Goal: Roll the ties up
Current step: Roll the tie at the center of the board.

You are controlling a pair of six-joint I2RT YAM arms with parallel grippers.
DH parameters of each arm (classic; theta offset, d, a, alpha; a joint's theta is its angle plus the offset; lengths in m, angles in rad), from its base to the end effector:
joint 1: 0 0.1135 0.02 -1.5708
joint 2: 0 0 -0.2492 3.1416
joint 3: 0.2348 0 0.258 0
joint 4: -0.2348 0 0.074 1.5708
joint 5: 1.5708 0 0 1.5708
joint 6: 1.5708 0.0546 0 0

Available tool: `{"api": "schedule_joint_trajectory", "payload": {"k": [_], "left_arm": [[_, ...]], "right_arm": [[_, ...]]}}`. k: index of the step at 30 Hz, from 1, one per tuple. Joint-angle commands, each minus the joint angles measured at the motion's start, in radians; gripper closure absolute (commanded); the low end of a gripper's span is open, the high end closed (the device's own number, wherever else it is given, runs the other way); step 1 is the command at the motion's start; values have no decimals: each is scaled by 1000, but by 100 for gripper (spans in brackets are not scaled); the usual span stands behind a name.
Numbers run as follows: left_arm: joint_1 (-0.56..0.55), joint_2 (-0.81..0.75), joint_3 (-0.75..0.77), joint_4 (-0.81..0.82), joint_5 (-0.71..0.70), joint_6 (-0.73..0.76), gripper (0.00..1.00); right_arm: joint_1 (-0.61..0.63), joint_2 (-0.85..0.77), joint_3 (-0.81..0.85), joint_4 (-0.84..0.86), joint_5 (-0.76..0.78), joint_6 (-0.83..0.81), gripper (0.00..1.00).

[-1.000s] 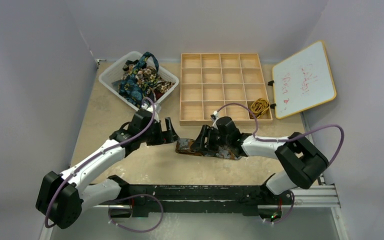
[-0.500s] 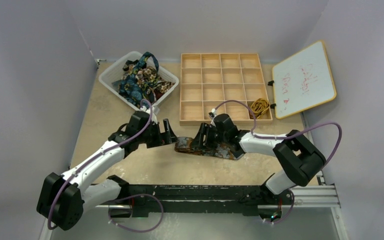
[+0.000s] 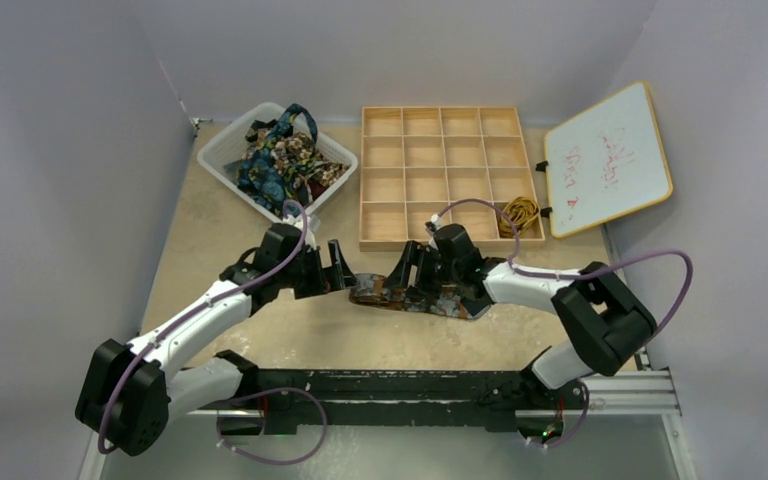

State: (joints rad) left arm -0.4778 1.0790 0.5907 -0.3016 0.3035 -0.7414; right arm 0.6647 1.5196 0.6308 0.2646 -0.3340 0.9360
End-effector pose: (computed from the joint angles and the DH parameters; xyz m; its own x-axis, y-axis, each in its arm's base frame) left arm 0.2064 -0.1252 0.1789 -0.8877 -0.2661 -0.3758 0.0355 0.7742 -0.6319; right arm 0.2360 0.2077 0.1320 -0.9106 0.2529 -0.3269 -0.0993 0.6339 0.7670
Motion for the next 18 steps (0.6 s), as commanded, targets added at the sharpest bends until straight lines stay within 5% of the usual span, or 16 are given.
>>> {"api": "schedule_joint_trajectory", "payload": {"k": [1,3,5,12,18], "left_arm": [[5,-16,-2,27,0,-13,5],[5,-16,-3,33,-3,-15,4],[6,-14,-2,35,-4,-15,3],[6,-11,-9,35,-6,-15,3],[5,7,-21,57,11,-16,3]], "right_arm": [[-8,-70,63,-60,24,-24,17],[-8,-70,48,-45,42,-8,2],[-8,-52,36,-15,29,-12,5],[-8,10,7,82,-18,9,37],[-8,54,5,67,10,-2,54]]}}
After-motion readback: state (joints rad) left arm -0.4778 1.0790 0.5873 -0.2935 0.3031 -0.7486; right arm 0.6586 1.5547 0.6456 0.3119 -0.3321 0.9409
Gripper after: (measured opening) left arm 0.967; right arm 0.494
